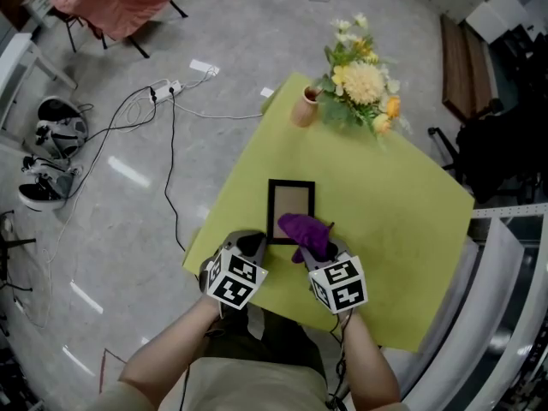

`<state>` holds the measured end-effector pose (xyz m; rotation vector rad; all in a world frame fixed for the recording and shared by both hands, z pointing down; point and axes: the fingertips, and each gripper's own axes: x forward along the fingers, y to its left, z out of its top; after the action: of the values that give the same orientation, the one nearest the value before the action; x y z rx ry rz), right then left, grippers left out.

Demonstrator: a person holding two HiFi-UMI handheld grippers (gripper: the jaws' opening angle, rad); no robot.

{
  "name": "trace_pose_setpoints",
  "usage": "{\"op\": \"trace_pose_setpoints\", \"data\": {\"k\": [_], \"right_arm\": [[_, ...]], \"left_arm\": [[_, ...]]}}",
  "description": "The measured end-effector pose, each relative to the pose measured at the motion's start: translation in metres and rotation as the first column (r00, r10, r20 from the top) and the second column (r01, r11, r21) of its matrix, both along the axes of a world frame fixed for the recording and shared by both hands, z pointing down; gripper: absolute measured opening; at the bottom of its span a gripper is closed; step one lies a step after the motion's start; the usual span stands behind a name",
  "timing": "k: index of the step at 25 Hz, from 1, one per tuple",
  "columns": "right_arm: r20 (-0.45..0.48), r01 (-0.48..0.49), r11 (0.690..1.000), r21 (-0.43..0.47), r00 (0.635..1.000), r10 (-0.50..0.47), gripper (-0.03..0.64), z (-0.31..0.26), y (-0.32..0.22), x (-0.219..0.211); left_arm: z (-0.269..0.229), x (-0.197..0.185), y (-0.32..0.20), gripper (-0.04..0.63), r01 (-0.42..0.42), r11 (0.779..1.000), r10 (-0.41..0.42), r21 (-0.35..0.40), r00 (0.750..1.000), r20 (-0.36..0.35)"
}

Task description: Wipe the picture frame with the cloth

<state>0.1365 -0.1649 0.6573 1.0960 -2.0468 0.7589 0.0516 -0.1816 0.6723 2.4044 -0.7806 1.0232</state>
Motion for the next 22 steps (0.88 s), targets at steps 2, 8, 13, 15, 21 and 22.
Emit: {"op": "trace_pose_setpoints", "data": {"k": [2,8,13,15,21,22], "right_arm": [[-0.024,-0.049,0.999,0.006,0.998,0.049,0.089,-0.002,0.003,0.022],[0.015,-0.152,0.985,0.082,0.988,0.151,0.089,-0.039,-0.005,0.054],[0.082,-0.191,0.958,0.215,0.981,0.177,0.089,-0.103,-0.022,0.056],[0.095,-0.184,0.945,0.269,0.982,0.164,0.089,-0.132,-0.026,0.052],[0.147,-0.158,0.9,0.405,0.983,0.107,0.089,-0.215,-0.03,0.039],[0.154,-0.159,0.89,0.428,0.983,0.101,0.089,-0.228,-0.029,0.039]], "left_arm": [[0.001,0.0,0.0,0.006,0.002,1.0,-0.002,-0.012,1.0,-0.004],[-0.02,-0.004,-0.006,0.006,0.011,1.0,-0.011,0.012,1.0,-0.024],[-0.076,-0.008,-0.022,0.006,0.018,0.994,-0.011,0.112,0.998,-0.061],[-0.101,-0.011,-0.028,0.006,0.011,0.986,-0.002,0.169,0.998,-0.058],[-0.184,-0.016,-0.036,0.006,-0.024,0.95,0.037,0.31,0.999,-0.034],[-0.198,-0.016,-0.037,0.006,-0.026,0.942,0.04,0.334,0.999,-0.036]]}}
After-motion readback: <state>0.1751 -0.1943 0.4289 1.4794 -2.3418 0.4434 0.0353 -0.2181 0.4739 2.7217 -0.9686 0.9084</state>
